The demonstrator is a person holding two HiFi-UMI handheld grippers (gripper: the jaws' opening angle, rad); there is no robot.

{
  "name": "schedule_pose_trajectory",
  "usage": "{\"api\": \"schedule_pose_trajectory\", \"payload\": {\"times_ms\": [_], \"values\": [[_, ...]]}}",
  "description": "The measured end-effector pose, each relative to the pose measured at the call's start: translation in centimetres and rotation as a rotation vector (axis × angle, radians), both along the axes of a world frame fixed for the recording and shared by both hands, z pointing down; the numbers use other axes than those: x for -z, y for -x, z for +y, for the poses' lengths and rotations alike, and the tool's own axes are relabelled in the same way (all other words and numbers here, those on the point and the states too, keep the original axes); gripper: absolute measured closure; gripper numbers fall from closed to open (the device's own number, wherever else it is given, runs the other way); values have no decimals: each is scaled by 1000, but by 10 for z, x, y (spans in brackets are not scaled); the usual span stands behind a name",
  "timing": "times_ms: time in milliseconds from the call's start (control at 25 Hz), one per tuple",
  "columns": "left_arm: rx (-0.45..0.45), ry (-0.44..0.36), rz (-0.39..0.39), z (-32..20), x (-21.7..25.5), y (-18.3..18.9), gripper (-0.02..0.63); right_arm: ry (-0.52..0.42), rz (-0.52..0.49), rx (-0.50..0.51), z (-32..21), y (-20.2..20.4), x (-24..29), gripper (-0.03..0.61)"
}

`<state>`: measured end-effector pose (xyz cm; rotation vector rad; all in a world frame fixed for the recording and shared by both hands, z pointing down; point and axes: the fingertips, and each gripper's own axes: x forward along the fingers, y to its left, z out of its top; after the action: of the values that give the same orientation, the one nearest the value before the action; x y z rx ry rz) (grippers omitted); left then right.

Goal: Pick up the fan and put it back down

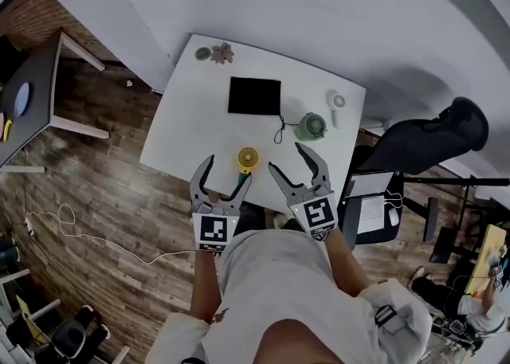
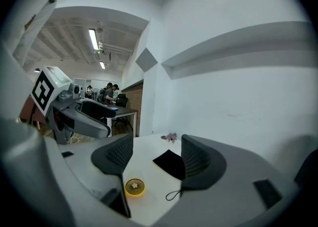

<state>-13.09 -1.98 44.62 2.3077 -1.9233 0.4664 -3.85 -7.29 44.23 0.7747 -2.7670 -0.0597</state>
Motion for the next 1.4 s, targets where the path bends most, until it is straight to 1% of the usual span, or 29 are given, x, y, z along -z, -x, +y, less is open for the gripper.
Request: {"api": "schedule_pose_trajectory", "payload": {"times_ms": [160,360,640,800,960,1120,1400], "values": [[-83,53,22,-12,-23,1,239,56,25,-44,-1,2,-23,272],[-172,107,43,-29,-52,-3,239,96,67,-103,-8,0,-50,267],[-279,197,30,-39,-95,-12,235,158,115,-178,-7,-8,-85,261],[-315,256,32,-44,-121,-13,230,194,139,-210,-8,-9,-104,259],[-345,322,34,-46,-151,-13,225,233,165,-221,-7,-4,-126,259],[-372,371,38,-49,-173,-18,219,275,184,-233,-4,-3,-145,258],[-392,455,16,-52,-213,-21,212,335,223,-243,0,-4,-178,256]]}}
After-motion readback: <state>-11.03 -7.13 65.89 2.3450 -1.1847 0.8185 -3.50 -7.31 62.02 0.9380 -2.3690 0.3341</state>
